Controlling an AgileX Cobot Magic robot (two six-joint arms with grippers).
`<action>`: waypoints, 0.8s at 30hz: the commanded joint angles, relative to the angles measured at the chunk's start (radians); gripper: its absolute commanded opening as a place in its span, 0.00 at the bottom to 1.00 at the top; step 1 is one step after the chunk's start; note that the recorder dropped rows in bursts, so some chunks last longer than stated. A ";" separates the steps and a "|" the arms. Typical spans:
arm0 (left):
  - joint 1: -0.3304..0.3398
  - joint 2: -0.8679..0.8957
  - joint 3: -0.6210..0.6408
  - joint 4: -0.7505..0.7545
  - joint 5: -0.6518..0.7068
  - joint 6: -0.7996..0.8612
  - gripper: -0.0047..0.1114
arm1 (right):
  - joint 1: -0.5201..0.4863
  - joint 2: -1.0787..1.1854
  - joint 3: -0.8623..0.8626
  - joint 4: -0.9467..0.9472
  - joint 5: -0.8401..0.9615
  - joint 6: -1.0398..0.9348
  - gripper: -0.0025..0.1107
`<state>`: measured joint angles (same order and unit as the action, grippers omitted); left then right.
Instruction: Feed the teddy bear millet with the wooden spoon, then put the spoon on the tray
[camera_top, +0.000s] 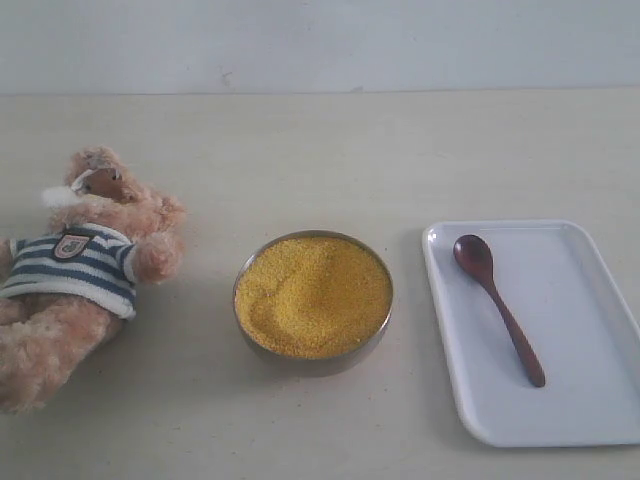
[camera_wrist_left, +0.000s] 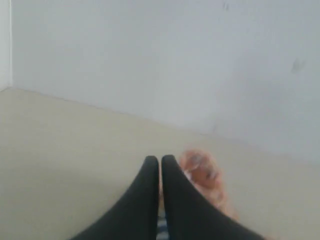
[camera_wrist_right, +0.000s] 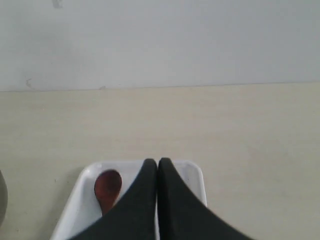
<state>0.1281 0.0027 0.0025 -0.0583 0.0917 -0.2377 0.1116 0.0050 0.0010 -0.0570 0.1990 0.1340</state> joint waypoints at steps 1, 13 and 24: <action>0.001 -0.003 -0.002 -0.197 -0.317 -0.186 0.07 | -0.003 -0.005 -0.001 0.002 -0.199 0.016 0.02; 0.001 0.046 -0.264 0.415 -0.474 -0.586 0.07 | -0.003 -0.005 -0.001 0.050 -1.012 0.241 0.02; -0.101 0.691 -0.582 0.380 0.413 -0.290 0.07 | -0.003 0.091 -0.276 -0.168 -0.342 0.617 0.02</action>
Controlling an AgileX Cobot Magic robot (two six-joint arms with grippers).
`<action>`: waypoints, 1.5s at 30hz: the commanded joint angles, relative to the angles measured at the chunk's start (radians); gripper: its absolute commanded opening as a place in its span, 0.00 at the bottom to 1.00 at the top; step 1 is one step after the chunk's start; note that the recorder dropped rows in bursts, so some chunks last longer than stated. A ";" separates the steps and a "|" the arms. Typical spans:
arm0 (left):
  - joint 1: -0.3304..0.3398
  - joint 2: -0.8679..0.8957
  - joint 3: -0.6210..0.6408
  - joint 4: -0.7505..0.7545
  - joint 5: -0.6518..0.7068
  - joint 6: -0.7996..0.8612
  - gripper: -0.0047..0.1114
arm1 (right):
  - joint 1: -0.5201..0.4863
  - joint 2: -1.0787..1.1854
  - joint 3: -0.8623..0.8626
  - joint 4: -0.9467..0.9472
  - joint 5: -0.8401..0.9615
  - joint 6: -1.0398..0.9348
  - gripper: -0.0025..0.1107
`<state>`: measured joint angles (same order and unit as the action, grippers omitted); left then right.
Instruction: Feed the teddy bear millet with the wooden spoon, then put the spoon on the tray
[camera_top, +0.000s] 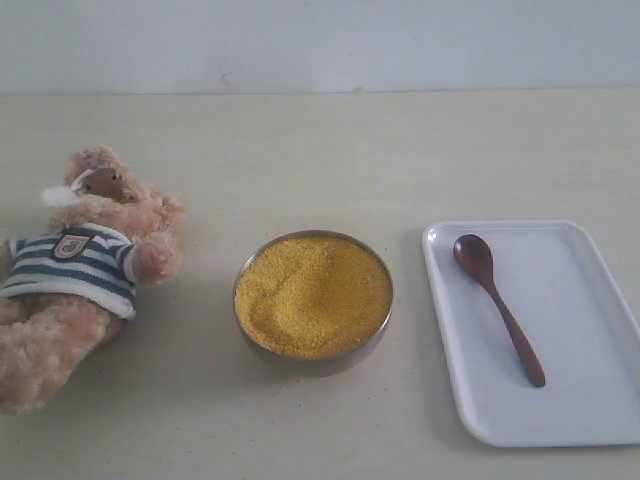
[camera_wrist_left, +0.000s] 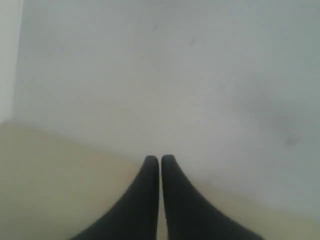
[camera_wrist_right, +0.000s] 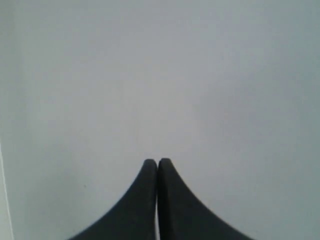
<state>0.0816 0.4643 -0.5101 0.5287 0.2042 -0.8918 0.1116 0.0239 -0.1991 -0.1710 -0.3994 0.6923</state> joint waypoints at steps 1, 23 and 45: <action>-0.058 0.294 -0.090 -0.308 0.367 0.500 0.07 | -0.003 0.097 -0.092 -0.054 0.296 0.056 0.02; -0.058 0.869 -0.191 -0.977 0.446 1.216 0.98 | 0.330 0.578 -0.190 -0.086 0.584 -0.177 0.05; -0.078 1.102 -0.120 -1.086 0.263 1.372 0.98 | 0.370 0.696 -0.190 -0.086 0.606 -0.188 0.75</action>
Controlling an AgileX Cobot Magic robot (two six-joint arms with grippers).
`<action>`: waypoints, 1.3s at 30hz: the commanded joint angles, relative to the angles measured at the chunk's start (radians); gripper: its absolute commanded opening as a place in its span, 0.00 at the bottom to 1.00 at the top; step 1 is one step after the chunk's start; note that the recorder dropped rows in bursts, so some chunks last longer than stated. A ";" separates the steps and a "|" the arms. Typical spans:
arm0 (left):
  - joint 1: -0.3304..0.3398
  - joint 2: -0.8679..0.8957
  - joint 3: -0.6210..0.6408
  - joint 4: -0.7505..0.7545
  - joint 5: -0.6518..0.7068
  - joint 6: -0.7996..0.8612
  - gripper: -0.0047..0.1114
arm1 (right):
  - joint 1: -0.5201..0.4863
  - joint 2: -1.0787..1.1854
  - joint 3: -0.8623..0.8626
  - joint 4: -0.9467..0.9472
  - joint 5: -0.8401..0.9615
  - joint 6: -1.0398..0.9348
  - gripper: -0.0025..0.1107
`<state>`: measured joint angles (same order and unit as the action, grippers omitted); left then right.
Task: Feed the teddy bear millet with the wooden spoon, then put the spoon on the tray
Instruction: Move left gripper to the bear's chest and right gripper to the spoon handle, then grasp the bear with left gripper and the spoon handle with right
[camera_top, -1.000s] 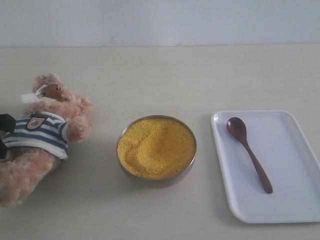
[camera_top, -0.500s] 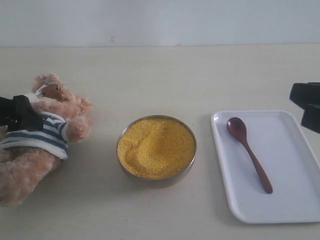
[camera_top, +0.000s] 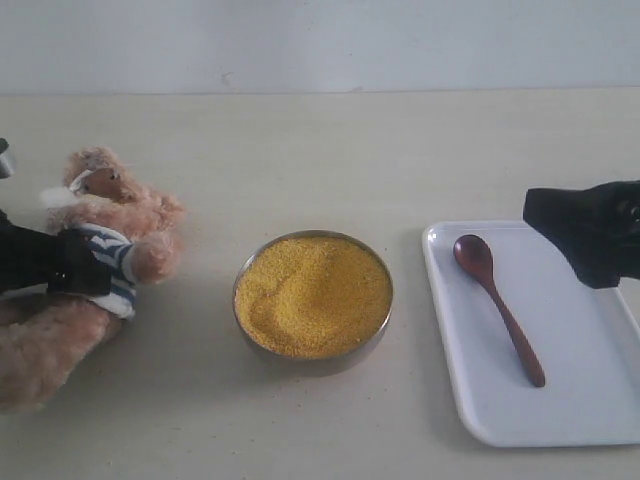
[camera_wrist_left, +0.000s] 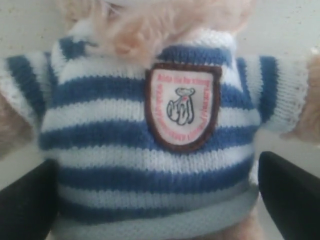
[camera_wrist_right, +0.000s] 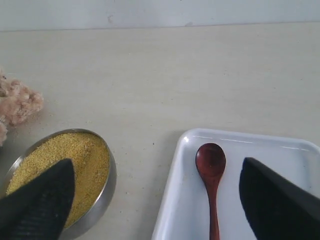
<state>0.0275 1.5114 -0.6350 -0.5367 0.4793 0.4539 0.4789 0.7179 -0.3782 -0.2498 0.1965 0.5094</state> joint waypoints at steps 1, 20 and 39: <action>-0.032 0.069 0.005 -0.020 -0.014 0.026 0.98 | 0.003 0.002 -0.011 -0.007 0.010 -0.005 0.75; -0.097 0.034 -0.080 0.123 0.251 -0.042 0.07 | 0.003 0.591 -0.282 0.019 0.587 -0.213 0.75; -0.376 -0.168 -0.100 0.467 0.300 0.046 0.07 | 0.003 0.934 -0.282 0.051 0.197 -0.195 0.56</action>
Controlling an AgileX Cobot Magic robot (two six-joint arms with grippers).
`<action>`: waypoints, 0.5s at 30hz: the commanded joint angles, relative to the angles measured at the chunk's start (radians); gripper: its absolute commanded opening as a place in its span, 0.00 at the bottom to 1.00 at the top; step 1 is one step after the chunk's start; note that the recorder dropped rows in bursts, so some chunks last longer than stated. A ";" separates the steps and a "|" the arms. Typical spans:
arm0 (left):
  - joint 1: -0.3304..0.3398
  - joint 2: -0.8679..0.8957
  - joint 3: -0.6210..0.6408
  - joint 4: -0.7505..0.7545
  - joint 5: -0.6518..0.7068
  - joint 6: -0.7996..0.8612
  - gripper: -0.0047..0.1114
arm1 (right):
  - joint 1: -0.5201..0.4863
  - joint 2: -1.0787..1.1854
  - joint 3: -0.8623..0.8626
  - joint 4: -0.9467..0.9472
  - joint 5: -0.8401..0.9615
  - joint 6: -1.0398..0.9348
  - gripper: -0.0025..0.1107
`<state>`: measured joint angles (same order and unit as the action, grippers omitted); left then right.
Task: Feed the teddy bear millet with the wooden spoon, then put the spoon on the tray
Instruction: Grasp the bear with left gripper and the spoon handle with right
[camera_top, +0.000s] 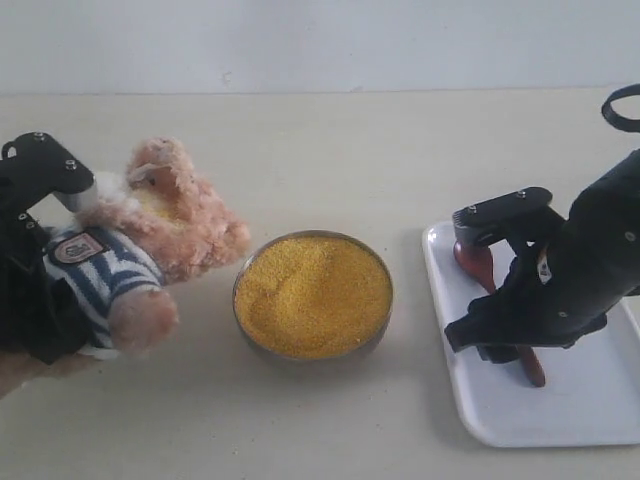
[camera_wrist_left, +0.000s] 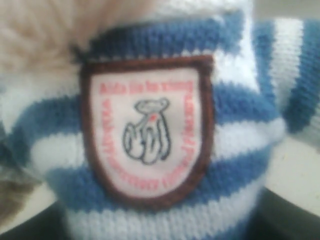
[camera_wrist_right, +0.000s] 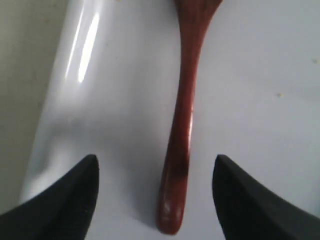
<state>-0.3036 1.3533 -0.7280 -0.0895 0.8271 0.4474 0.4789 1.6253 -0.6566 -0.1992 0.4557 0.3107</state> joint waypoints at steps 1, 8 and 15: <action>-0.050 -0.010 -0.007 0.017 -0.059 0.055 0.07 | 0.003 0.037 -0.005 0.001 -0.071 0.004 0.56; -0.057 -0.010 -0.001 0.017 -0.106 0.063 0.07 | 0.003 0.096 -0.023 0.001 -0.110 0.004 0.56; -0.057 -0.010 0.017 0.000 -0.158 0.063 0.07 | 0.003 0.140 -0.035 0.001 -0.083 0.004 0.30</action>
<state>-0.3569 1.3518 -0.7130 -0.0741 0.6966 0.5068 0.4789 1.7332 -0.6934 -0.1974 0.3461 0.3152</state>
